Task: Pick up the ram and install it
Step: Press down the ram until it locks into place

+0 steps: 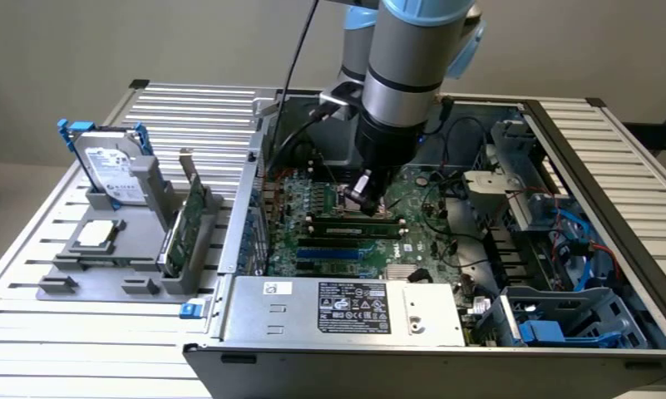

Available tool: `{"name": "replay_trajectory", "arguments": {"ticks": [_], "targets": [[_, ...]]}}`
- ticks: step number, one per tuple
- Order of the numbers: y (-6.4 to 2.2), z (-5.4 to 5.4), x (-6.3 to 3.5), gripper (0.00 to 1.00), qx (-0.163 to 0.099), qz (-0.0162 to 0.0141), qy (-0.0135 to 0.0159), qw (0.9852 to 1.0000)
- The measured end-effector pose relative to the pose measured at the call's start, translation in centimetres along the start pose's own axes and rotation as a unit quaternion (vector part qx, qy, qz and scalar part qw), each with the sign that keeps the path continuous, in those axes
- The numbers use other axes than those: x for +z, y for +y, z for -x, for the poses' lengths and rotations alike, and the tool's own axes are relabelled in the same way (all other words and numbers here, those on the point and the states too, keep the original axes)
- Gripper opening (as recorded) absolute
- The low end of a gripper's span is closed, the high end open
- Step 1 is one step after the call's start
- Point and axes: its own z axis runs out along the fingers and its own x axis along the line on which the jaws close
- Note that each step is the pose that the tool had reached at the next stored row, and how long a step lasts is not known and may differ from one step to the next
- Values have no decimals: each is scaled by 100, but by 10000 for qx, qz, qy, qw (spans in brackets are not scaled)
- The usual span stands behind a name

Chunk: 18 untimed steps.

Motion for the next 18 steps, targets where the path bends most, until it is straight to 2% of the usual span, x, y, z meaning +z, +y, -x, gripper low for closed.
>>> {"name": "replay_trajectory", "arguments": {"ticks": [7, 10, 14, 18], "targets": [[-2, 1, -3, 11, 361, -19, 36, 9993], [-2, 1, -3, 11, 529, -26, 40, 9986], [-2, 1, -2, 11, 776, -32, 33, 9970], [-2, 1, -2, 11, 1045, -36, 21, 9945]]}}
